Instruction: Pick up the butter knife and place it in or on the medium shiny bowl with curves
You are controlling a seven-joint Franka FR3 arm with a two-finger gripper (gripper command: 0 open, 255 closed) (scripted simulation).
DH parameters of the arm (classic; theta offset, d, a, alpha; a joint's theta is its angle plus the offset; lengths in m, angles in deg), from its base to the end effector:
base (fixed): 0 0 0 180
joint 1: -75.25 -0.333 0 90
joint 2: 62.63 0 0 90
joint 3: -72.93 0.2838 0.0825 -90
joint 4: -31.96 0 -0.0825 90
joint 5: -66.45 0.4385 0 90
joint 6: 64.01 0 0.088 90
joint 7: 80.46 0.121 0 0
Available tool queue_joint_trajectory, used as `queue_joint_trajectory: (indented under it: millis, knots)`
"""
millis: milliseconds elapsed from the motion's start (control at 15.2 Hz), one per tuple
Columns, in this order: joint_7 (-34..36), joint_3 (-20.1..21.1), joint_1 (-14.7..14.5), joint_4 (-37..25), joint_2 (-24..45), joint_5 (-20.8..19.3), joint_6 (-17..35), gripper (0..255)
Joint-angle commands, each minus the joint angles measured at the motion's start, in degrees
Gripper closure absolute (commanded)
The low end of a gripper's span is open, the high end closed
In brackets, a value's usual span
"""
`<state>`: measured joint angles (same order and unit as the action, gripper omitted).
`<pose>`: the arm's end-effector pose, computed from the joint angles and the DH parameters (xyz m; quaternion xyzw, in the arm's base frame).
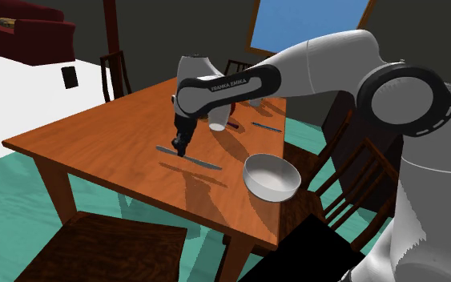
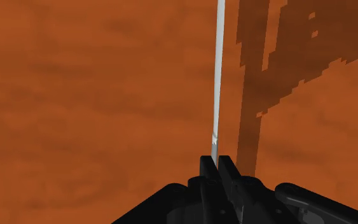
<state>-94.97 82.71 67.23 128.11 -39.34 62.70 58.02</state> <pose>0.6737 0.2044 0.3041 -0.9576 -0.2867 -0.0257 0.0060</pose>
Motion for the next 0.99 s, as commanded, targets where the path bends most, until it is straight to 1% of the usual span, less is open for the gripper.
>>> queue_joint_trajectory:
  millis: [0, 924]
  knots:
    - [-0.1, 0.1, 0.1, -0.7, -0.7, 0.1, -1.3, 255]
    - [-0.5, 0.3, 0.1, -7.6, -3.4, 0.8, -11.0, 255]
